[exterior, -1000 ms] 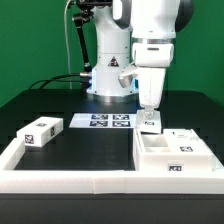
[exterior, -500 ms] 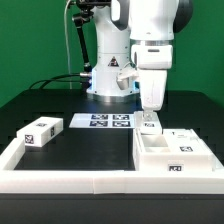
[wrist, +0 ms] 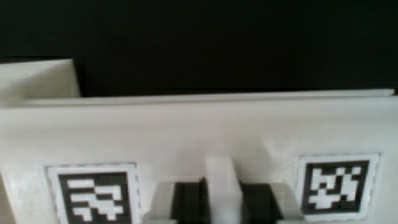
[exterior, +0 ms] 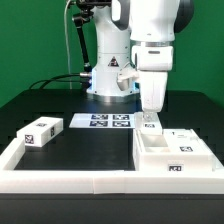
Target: Assemble cabinet
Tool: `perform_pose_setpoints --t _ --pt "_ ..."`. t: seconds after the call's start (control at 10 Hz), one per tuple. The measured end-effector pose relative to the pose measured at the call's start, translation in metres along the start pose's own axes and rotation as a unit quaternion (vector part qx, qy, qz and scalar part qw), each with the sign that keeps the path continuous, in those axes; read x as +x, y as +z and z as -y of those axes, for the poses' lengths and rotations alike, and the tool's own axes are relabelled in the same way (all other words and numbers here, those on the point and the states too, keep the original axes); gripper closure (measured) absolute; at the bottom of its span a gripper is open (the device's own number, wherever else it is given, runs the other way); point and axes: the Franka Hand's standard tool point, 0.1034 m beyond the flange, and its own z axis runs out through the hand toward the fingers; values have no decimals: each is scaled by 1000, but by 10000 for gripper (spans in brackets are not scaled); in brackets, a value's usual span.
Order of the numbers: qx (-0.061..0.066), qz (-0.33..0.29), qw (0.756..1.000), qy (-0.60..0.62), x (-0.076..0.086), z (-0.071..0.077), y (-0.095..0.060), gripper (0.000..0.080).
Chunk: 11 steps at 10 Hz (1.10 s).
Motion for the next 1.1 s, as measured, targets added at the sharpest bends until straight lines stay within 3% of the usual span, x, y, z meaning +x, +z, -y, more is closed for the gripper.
perform_pose_setpoints --t 0.2,0.8,0.9,1.1 --pt "-5 -3 1000 1 1 -9 0 731" --pt "-5 -3 1000 1 1 -9 0 731" --pt "-6 -4 1000 -3 0 -14 0 731" --pt "-13 -8 1000 -5 2 -39 -1 731"
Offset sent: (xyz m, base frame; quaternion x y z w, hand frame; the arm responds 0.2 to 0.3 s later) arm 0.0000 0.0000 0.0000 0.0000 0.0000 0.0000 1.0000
